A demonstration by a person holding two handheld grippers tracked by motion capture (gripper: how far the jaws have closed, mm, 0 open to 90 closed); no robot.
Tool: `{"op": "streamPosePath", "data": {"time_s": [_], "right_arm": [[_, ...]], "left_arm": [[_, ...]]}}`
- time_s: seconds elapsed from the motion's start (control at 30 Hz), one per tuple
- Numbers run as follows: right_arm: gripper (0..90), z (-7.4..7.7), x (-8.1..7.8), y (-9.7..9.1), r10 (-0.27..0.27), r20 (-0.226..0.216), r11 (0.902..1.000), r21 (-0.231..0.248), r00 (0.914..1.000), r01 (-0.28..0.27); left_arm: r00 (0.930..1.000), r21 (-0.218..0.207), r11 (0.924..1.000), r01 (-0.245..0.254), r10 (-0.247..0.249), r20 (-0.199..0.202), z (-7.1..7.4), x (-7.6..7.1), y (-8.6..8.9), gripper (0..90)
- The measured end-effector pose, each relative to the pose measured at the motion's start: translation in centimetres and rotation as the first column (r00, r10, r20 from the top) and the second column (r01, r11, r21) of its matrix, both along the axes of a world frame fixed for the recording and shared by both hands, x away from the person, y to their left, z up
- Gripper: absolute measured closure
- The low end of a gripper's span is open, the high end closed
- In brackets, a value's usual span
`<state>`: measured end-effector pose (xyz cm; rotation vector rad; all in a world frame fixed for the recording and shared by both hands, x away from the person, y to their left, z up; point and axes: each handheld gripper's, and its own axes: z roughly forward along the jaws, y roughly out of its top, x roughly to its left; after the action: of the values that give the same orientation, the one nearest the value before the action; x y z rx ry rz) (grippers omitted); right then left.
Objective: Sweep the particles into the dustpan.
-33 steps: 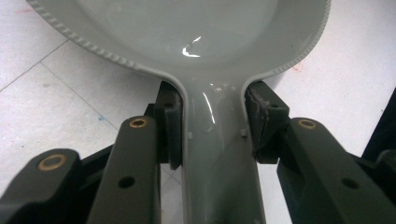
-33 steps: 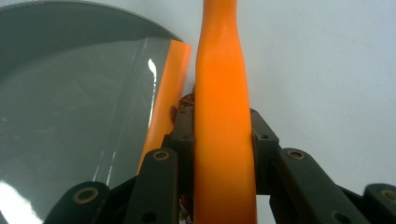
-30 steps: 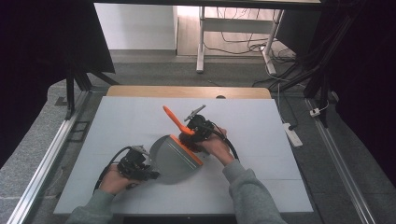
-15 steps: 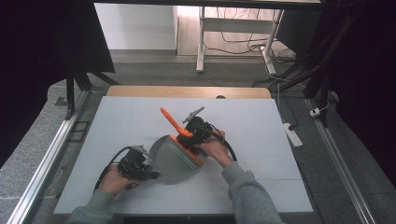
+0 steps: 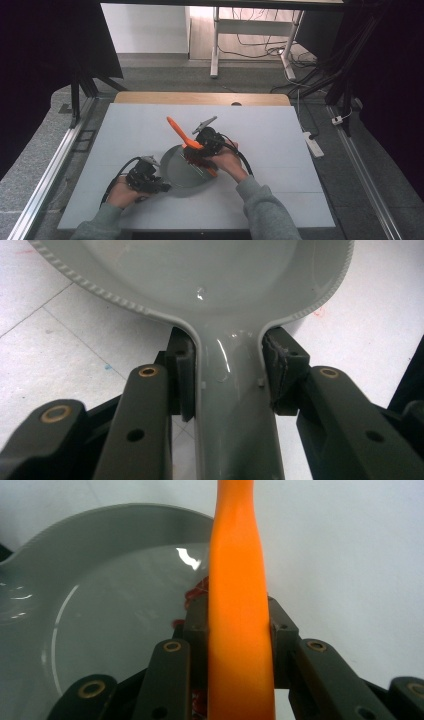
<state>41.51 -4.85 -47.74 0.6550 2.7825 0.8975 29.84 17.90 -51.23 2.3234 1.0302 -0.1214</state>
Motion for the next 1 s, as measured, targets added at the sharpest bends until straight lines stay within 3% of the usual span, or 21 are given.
{"op": "streamPosePath", "data": {"time_s": [0.13,0.23,0.43,0.67,1.0], "right_arm": [[70.4,0.6,-0.5,0.4,0.025,0.001,0.9994,0.025,0.9997,-0.025],[70.4,1.4,-0.6,0.0,0.024,0.026,0.998,0.058,0.9994,-0.026],[70.4,2.7,0.2,-1.7,-0.049,0.064,0.9961,0.077,0.9968,0.044],[70.4,2.1,1.8,-3.0,-0.115,0.082,0.9931,0.031,0.9899,0.113],[70.4,-0.2,3.2,-1.6,-0.125,0.062,0.9903,-0.053,0.9902,0.128]], "left_arm": [[1.0,0.0,1.0,-0.001,0.001,0.001,0.0,0.0,0.0,61.2],[1.0,0.0,1.0,-0.001,0.001,0.001,0.0,0.0,0.0,61.2],[1.0,0.001,1.0,-0.001,0.001,0.001,0.0,0.0,0.0,61.2],[1.0,-0.001,1.0,-0.001,0.001,0.0,0.0,0.0,0.0,61.2],[1.0,-0.002,1.0,-0.002,0.002,0.0,0.0,0.0,0.0,61.2]]}}
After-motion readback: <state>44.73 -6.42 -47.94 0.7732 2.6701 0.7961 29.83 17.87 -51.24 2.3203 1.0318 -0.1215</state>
